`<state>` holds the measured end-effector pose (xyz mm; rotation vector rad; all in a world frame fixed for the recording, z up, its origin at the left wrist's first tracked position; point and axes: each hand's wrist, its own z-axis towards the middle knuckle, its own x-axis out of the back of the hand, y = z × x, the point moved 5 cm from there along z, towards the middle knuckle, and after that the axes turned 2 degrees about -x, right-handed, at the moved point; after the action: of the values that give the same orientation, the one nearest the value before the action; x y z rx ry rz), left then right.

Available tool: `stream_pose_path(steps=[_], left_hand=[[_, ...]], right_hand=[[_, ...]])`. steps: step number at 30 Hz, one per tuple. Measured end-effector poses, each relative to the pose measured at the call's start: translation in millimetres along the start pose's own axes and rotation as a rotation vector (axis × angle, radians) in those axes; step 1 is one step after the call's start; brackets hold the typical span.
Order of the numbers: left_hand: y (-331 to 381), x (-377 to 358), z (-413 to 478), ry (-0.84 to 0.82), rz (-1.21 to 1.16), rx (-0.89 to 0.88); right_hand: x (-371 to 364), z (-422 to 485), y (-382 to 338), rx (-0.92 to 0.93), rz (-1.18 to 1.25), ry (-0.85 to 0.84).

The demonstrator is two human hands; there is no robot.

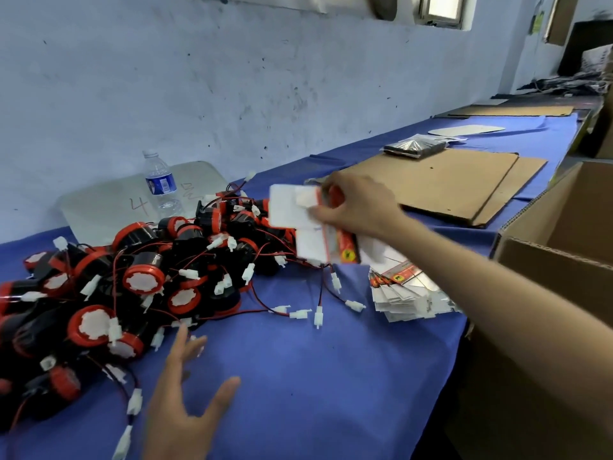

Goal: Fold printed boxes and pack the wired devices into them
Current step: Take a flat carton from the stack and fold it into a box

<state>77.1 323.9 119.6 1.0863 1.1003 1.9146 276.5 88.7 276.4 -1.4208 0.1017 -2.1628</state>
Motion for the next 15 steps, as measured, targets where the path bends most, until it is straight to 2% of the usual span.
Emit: stream_pose_path(steps=[4,6,12,15], left_hand=[[2.2,-7.9,-4.9,-0.015,0.033,-0.052],[4.1,-1.5,-4.2,0.041,-0.038,-0.077],[3.0,6.8,-4.8,0.115,-0.166,-0.046],[4.0,5.9,-7.0,0.218,-0.121,-0.083]], right_hand=[[-75.8,-55.3,-73.4,0.158,0.275,-0.081],[-107.6,-79.2,-100.7,0.213,0.427,-0.106],[-137.7,-103.3,-113.7,0.129,0.904,-0.114],[-137.1,-100.8,-108.5,0.103,1.161,-0.188]])
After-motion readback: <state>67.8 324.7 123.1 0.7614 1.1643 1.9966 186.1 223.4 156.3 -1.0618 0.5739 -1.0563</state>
